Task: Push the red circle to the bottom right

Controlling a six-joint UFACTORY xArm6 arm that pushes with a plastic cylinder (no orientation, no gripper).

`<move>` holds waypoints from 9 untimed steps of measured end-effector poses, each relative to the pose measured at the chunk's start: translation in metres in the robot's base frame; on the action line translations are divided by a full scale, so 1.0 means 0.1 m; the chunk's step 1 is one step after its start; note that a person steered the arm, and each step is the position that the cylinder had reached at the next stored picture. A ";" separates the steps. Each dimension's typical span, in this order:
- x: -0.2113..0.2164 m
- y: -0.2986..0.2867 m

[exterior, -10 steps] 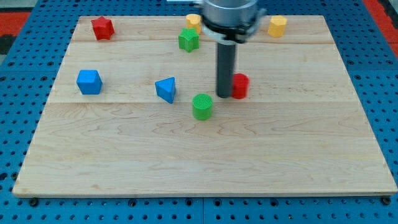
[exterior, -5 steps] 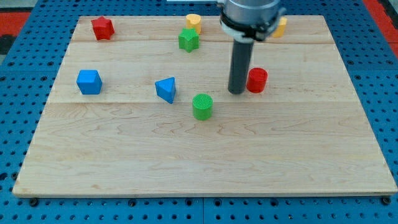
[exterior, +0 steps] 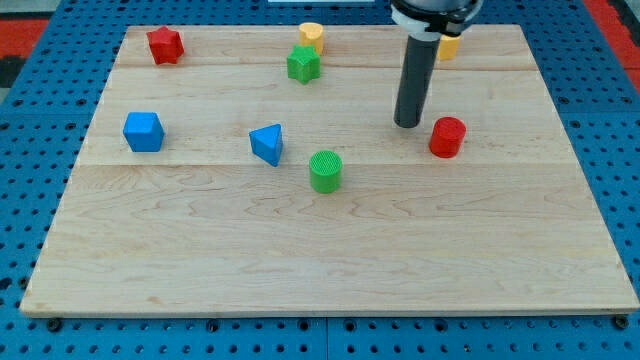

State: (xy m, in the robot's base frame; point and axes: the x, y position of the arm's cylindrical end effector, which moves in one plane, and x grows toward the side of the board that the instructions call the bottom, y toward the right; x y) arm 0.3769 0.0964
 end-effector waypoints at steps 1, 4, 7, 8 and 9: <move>-0.01 0.03; 0.27 0.79; 0.89 0.54; 0.75 0.24; 0.93 0.71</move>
